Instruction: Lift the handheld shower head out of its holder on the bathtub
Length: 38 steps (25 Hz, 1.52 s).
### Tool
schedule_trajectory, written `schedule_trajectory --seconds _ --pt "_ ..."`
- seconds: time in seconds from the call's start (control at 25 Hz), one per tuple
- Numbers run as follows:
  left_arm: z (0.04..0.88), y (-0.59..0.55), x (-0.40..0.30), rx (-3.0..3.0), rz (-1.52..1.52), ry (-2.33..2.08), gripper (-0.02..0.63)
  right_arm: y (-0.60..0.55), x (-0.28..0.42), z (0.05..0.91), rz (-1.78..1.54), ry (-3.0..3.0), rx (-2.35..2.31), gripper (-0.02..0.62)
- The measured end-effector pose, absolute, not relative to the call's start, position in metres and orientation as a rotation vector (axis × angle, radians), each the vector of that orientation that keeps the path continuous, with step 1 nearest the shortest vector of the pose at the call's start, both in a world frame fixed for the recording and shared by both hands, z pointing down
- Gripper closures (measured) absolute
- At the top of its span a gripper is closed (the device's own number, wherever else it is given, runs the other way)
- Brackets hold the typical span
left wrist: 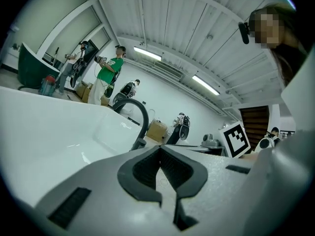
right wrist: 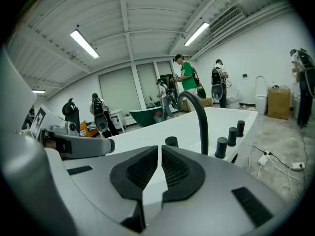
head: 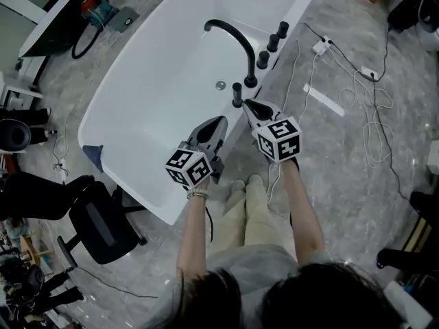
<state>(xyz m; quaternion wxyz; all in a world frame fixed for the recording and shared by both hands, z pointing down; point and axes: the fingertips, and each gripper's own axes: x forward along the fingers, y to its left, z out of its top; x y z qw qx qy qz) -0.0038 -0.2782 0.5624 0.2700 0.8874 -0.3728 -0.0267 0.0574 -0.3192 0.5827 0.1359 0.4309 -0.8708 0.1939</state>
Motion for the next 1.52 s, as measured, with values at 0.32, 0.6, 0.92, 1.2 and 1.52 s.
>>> schedule_trajectory --seconds 0.32,0.6,0.92,1.2,1.52 --pt "0.597 -0.301 -0.005 2.391 -0.026 -0.98 0.601 -0.349 0.049 0.648 0.602 -2.46 1.236 0.513" --pt "0.631 -0.31 0.0 2.372 -0.003 -0.944 0.601 -0.369 0.041 0.676 0.622 -2.478 1.209 0.43" --pt "0.655 -0.326 -0.004 2.326 -0.004 -0.957 0.601 -0.384 0.034 0.705 0.652 -2.46 1.192 0.416" --pt "0.663 -0.329 -0.005 2.303 0.006 -0.963 0.601 -0.397 0.024 0.714 0.695 -2.454 1.196 0.416" --pt "0.666 -0.327 -0.008 2.267 -0.012 -0.999 0.601 -0.401 0.027 0.714 0.609 -2.425 1.208 0.44"
